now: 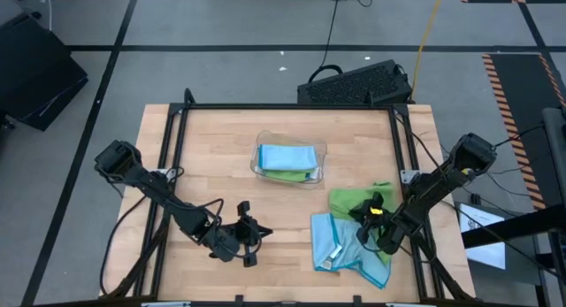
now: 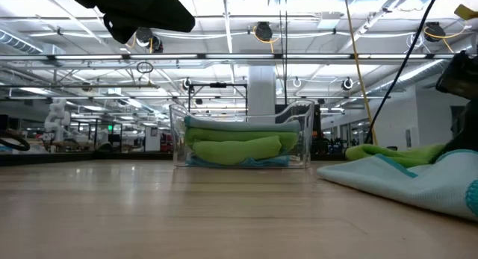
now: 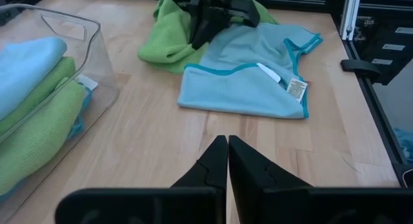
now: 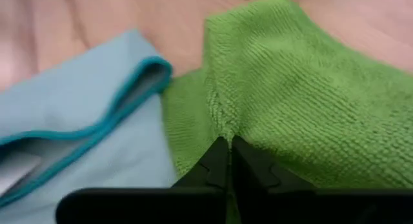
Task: Fold microfiber towels
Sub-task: Fold the green microfiber cloth
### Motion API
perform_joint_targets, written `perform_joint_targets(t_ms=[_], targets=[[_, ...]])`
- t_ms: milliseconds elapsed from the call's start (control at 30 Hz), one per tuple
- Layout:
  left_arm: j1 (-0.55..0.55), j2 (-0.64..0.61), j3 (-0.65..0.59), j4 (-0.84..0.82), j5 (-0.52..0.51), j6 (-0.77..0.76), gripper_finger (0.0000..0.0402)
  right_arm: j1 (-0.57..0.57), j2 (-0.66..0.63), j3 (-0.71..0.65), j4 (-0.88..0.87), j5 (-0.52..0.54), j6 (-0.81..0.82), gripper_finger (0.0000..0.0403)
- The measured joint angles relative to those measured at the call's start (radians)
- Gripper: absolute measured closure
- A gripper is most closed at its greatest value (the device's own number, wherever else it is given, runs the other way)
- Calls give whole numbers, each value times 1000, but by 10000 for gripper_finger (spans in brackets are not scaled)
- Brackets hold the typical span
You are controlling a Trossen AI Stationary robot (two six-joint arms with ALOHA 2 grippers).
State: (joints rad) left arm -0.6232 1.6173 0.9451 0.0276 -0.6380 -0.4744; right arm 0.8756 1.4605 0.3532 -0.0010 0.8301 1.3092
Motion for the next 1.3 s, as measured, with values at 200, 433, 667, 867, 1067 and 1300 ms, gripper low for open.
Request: perform_joint_targets(t_ms=[200, 433, 667, 867, 1067, 1300], targets=[[-8, 0, 0, 2, 0, -11, 385, -11, -31, 12, 59, 39, -139, 400], [-33, 0, 0, 1, 0, -45, 385, -37, -101, 89, 61, 57, -355, 402], [-42, 0, 0, 0, -13, -47, 385, -35, -110, 209, 58, 58, -523, 402], [-38, 0, 0, 2, -49, -20, 385, 0, -110, 294, 99, 147, -679, 402], [-31, 0, 0, 63, -73, 62, 384, 50, -109, 305, 421, 190, -952, 402], [-41, 8, 0, 215, -70, 212, 352, 98, -91, 305, 732, 190, -1216, 403]])
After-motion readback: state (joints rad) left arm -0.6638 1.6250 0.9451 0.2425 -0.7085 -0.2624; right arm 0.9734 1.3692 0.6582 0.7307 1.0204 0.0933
